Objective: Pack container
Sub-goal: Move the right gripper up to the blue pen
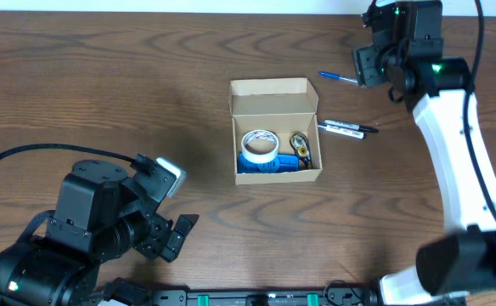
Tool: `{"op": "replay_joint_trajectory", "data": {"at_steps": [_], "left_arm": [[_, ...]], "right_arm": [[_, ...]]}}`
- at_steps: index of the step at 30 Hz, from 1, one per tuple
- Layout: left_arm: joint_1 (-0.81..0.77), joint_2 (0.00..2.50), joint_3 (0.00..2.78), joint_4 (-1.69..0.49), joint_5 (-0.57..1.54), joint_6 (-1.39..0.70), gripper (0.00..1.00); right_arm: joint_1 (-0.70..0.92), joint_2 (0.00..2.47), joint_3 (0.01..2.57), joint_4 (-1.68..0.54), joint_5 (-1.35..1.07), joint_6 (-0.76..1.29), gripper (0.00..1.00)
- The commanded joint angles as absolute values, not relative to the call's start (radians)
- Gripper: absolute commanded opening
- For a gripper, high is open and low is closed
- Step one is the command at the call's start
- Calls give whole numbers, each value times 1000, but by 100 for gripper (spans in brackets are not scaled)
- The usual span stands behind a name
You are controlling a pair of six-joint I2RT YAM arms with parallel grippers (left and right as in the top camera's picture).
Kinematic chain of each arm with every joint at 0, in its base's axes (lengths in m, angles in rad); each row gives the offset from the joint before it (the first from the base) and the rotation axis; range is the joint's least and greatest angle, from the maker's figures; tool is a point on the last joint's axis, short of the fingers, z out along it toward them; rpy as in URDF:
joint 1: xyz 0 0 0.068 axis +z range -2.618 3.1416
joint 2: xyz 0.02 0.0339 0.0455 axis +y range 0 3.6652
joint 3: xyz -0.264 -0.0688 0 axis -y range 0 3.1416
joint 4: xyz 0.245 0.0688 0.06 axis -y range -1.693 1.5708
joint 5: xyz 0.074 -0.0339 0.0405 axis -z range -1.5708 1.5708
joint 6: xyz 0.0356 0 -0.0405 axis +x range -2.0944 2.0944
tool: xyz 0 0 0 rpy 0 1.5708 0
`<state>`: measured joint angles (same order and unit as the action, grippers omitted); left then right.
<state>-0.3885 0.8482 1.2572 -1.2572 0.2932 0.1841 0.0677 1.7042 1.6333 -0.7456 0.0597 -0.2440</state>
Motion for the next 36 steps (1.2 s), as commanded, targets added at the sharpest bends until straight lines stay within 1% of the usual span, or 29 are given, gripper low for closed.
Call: {"op": "replay_joint_trajectory", "data": {"at_steps": [1,2,5,8,14,18,20,30,32,34,36], "left_arm": [[-386,849,1265,-1260,307,191,95],[-386,849,1265,-1260,307,191,95],[-386,849,1265,-1260,307,191,95],[-387,849,1265,-1260,306,191,95],[-386,849,1265,-1260,307,191,95],[-386,849,1265,-1260,307,191,95],[-386,849,1265,-1260,307,191,95],[-386,849,1265,-1260,307,191,95],[-386,849,1265,-1260,307,191,95],[-386,849,1265,-1260,307,191,95],[-386,849,1265,-1260,307,191,95]], "right_arm": [[12,1794,1646,-717,-45,-302,75],[-4,1826,1661,-714,-78,-314,76],[-39,1930,1746,-735,-149,-352,85],[-53,2040,1861,-776,-159,-385,88],[-56,2252,2119,-884,-178,-460,90],[-61,2361,2231,-906,-200,-470,87],[-60,2394,2244,-894,-200,-473,86],[-57,2493,2243,-876,-206,-506,88],[-55,2503,2242,-881,-211,-522,91],[-51,2505,2241,-892,-210,-550,96],[-47,2505,2240,-903,-210,-577,99]]}}
